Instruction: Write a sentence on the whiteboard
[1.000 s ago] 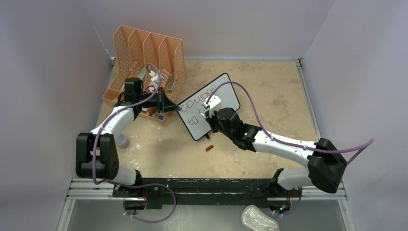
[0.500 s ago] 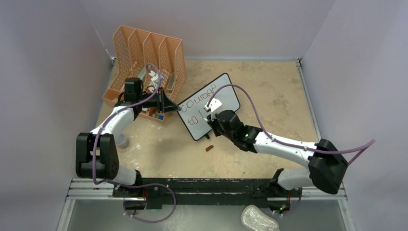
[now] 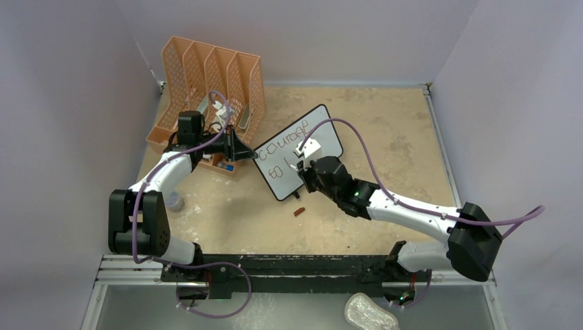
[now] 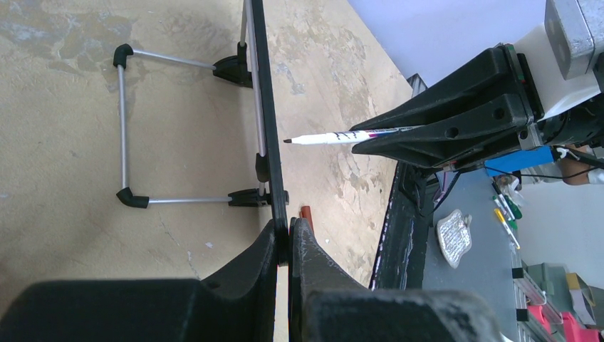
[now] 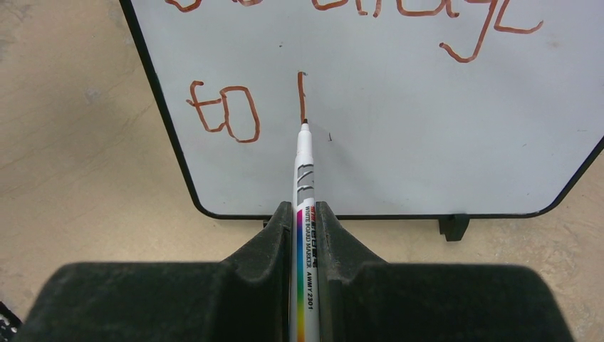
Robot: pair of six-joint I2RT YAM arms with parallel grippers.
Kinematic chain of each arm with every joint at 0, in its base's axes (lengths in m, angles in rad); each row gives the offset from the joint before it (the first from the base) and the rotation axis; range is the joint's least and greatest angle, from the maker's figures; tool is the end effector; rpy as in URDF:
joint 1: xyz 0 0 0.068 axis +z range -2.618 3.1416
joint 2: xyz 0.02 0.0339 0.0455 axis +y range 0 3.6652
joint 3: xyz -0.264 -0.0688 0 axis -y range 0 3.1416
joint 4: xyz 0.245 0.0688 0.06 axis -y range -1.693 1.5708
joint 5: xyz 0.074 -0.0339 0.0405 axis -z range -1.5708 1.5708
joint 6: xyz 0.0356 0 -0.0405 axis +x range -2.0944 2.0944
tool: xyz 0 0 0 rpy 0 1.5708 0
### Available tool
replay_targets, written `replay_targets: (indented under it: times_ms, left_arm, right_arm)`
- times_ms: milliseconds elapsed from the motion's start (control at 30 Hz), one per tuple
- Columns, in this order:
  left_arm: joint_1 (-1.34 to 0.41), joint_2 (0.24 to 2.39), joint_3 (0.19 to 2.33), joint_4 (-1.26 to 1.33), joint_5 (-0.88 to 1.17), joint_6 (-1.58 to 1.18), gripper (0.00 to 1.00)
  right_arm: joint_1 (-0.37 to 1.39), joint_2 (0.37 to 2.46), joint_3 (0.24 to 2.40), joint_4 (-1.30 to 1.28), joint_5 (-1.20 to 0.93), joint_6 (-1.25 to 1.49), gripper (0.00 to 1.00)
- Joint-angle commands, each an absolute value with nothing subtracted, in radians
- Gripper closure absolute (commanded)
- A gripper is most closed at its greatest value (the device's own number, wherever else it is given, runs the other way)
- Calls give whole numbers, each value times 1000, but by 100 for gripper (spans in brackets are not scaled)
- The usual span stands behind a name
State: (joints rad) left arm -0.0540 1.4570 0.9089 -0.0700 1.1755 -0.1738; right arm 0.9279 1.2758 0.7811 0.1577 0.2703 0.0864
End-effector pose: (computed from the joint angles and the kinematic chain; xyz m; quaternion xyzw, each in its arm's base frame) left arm 0.2997 -0.0491 0.2485 0.2095 0.7534 -0.5329 0.3231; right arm 0.1812 0.2261 0.2668 -0.2590 0.7696 0.1823 0.5545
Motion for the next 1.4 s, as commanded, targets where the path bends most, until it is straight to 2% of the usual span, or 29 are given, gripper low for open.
replay_targets:
  times_ms: [0,1367]
  left_arm:
    - [-69,1476,917,-92,1149,-133,100]
    - [-69,1476,918,-92,1149,-133,100]
  right_arm:
    - [922,1282,820,213,271,91,100]
    - [893,1333,830,202,330,98,100]
